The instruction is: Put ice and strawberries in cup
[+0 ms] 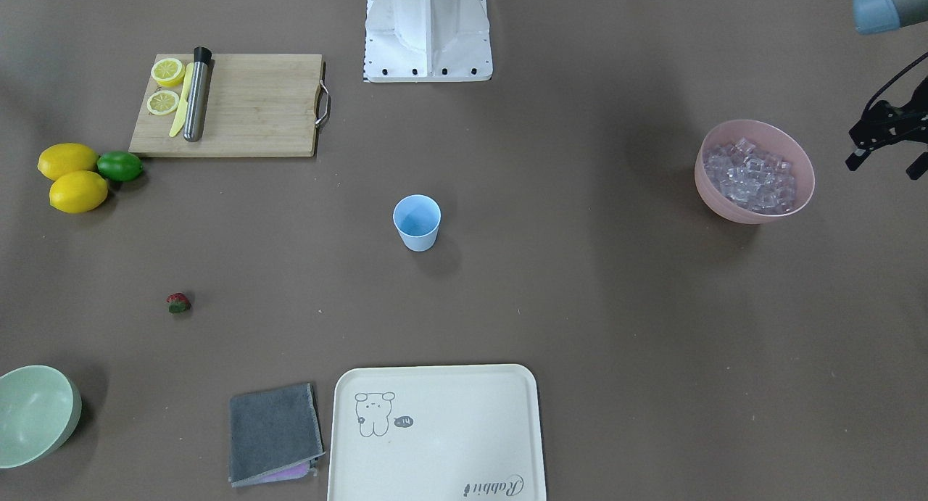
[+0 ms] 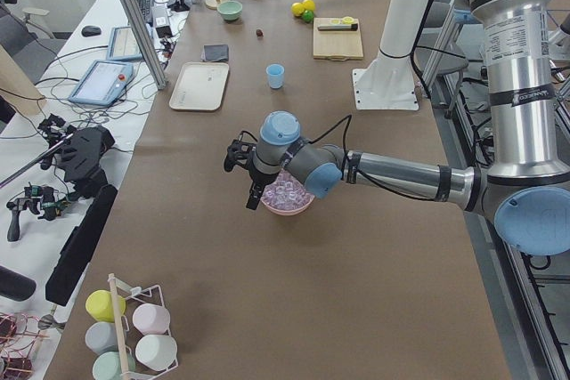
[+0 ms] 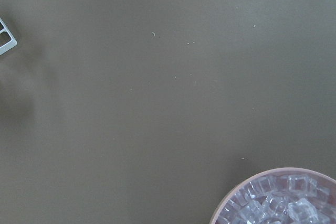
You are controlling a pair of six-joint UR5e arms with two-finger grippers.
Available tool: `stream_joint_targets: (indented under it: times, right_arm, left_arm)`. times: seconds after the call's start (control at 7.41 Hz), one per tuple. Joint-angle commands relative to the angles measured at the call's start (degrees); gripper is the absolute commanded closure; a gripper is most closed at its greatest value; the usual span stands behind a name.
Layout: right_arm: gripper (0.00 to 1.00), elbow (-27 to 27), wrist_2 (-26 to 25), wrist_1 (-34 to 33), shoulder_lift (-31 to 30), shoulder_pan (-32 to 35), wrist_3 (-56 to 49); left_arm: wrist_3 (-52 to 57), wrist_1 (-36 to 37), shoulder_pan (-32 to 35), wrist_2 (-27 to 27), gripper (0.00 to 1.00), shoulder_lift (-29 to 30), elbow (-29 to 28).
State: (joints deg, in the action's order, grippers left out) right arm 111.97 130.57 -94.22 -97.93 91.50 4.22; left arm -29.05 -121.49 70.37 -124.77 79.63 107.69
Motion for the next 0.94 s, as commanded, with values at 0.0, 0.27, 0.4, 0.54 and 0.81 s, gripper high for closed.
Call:
stream_joint_targets:
  times: [0.0, 0.27, 0.4, 0.54, 0.81]
  right_arm:
    - [0.00, 0.0, 0.1, 0.0, -0.2, 0.0, 0.0]
    - [0.00, 0.0, 0.4, 0.0, -0.3, 0.0, -0.1]
    - [0.00, 0.0, 0.4, 0.0, -0.3, 0.0, -0.1]
    - [0.00, 0.0, 0.4, 0.0, -0.4, 0.0, -0.1]
    - [0.00, -0.1, 0.4, 0.0, -0.4, 0.0, -0.1]
  left_arm:
    - [-5.2, -0.8, -8.0, 5.0, 0.01, -0.3, 2.4]
    - [-5.4, -2.8, -15.1, 5.8, 0.02, -0.4, 2.8]
    - [-5.3, -3.0, -19.1, 8.6, 0.02, -1.2, 2.8]
    - [-4.9, -3.2, -21.2, 11.4, 0.03, -2.2, 2.6]
    - [-2.2, -3.1, -20.9, 11.0, 0.09, -2.6, 2.2]
